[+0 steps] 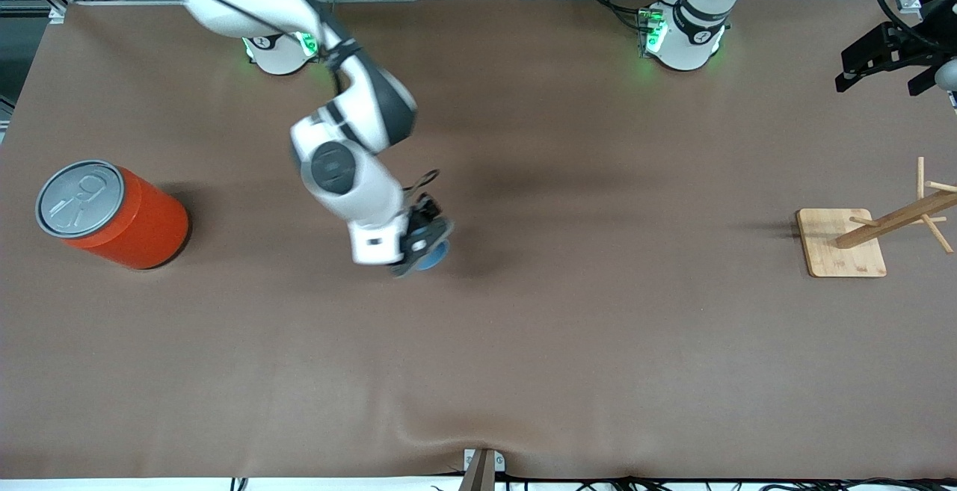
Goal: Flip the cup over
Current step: 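Carry the cup to mid-table while the left gripper reaches toward it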
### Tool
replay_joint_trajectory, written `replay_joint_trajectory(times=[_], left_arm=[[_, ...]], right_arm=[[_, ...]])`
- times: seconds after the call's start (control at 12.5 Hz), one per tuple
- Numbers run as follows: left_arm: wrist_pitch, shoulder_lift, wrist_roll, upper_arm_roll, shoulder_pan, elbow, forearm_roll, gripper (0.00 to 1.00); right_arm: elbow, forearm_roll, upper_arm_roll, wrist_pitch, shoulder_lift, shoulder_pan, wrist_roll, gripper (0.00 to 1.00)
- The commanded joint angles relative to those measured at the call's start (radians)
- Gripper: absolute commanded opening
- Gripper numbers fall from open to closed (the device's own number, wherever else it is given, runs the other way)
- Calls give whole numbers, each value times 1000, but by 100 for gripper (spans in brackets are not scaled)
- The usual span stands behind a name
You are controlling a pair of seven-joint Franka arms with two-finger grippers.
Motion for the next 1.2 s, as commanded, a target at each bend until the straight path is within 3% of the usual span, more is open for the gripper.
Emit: replay_joint_trajectory(times=[0.0,0.16,0.4,0.56,0.96,1.12], left_arm=[[-9,39,-13,-8,3,0,-12,100],[0,116,-15,-14,-1,0,-36,100],[16,268,-13,-5,28,-6,-270,100],[63,363,-13,-7,33,-17,-372,100],[163,532,92,-17,34,-89,-462,100],[166,558,139,-16,51,-132,-596,100]], right_arm=[[107,-54,-7,-4,93,108,-16,13],[130,-75,-18,66,133,200,-5,12],[144,-247,-35,80,192,262,-51,13],[156,-260,-36,83,233,296,-71,14],[248,-315,-38,83,330,343,-79,15],[252,-362,-38,83,336,354,-88,17]])
